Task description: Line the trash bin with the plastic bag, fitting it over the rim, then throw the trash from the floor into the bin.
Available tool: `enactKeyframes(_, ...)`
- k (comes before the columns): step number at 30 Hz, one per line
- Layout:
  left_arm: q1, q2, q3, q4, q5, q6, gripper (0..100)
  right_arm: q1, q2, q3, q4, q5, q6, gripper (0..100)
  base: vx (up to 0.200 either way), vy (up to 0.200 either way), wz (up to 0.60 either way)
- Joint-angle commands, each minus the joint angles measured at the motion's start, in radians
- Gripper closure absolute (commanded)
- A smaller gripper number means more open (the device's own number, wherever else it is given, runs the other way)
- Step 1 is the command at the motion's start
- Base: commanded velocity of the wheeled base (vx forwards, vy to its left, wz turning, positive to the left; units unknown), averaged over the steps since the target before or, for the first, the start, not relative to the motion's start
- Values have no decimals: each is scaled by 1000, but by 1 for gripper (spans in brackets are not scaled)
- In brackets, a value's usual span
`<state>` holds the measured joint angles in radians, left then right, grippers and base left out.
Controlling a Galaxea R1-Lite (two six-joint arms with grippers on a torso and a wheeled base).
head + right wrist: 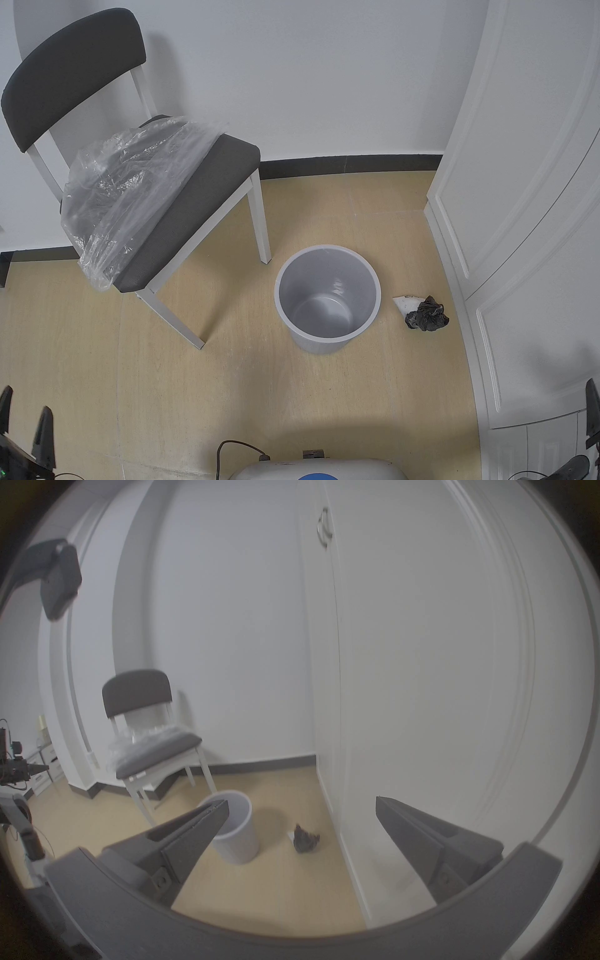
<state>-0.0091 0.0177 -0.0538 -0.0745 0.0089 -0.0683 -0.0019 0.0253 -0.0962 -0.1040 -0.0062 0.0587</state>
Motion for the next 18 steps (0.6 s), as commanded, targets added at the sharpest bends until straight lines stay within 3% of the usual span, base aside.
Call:
enactKeyframes(1, -58, 105, -218, -34, -32, -53, 0, -7, 76, -56, 23, 31, -8, 0, 0, 0, 0)
enactKeyframes(7, -80, 275, -258, 32, -32, -19, 0, -12, 2, 89, 49, 38, -14, 0, 0, 0, 0)
enactKeyframes(14, -77, 501, -345, 41, -32, 33, 0, 0, -25, 96, 47, 0, -4, 0, 0, 0, 0)
enactKeyframes(18, -71, 614, -348, 39, -30, 111, 0, 0, -25, 96, 47, -3, -4, 0, 0, 0, 0)
